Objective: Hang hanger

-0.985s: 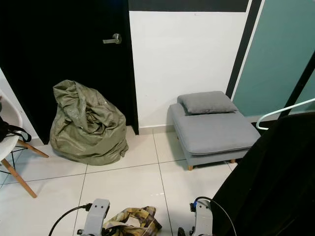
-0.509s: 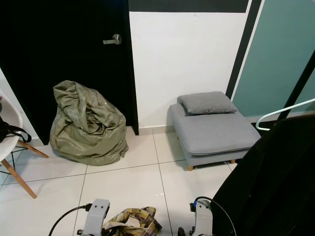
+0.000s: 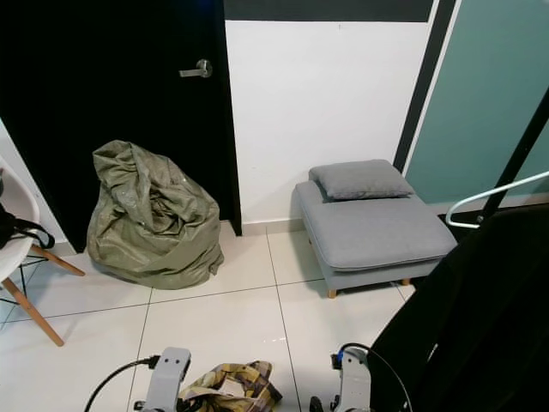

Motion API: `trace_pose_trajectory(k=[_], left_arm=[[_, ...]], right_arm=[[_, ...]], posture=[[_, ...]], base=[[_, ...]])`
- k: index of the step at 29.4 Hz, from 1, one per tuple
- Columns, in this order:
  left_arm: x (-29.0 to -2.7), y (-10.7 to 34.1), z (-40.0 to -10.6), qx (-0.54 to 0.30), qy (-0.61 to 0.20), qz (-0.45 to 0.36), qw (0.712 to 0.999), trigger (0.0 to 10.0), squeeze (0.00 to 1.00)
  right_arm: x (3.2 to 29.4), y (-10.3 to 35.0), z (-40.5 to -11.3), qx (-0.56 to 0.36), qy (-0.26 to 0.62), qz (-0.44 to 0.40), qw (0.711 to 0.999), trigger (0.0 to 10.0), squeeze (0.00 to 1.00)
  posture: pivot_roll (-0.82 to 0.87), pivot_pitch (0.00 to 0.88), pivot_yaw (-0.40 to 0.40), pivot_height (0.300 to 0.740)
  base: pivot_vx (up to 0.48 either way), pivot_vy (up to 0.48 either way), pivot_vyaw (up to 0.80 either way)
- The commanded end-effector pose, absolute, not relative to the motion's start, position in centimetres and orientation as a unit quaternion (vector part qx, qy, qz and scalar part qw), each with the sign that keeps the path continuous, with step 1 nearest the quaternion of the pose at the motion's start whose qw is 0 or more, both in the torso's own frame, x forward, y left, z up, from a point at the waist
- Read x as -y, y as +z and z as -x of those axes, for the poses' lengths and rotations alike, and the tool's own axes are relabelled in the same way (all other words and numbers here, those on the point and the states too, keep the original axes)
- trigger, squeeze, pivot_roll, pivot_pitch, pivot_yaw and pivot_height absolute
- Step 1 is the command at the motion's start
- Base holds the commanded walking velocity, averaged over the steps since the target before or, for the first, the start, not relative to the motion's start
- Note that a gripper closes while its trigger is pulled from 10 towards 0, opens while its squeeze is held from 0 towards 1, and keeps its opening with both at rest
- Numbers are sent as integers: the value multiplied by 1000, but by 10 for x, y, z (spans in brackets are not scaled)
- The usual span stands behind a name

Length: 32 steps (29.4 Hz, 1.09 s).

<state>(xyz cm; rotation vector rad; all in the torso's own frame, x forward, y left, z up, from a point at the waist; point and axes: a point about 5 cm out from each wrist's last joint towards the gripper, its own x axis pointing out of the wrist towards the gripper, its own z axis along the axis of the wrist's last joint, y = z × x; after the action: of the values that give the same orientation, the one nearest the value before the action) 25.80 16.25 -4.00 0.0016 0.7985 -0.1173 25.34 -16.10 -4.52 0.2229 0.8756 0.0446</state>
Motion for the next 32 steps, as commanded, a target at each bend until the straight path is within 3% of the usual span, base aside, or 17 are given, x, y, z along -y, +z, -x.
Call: trace_pose_trajectory(k=[1,32], left_arm=[[-164,-41,-257,-397,-55,0,916,10000,0],[-165,-40,-258,-397,-56,-4,916,10000,0]], right_arm=[[160,-47,-251,-425,19,-118,897,10000,0],[157,-47,-251,-428,25,-124,895,10000,0]], posture=[[74,87,-13,740],[80,94,-8,740]], base=[[0,0,0],[0,0,0]])
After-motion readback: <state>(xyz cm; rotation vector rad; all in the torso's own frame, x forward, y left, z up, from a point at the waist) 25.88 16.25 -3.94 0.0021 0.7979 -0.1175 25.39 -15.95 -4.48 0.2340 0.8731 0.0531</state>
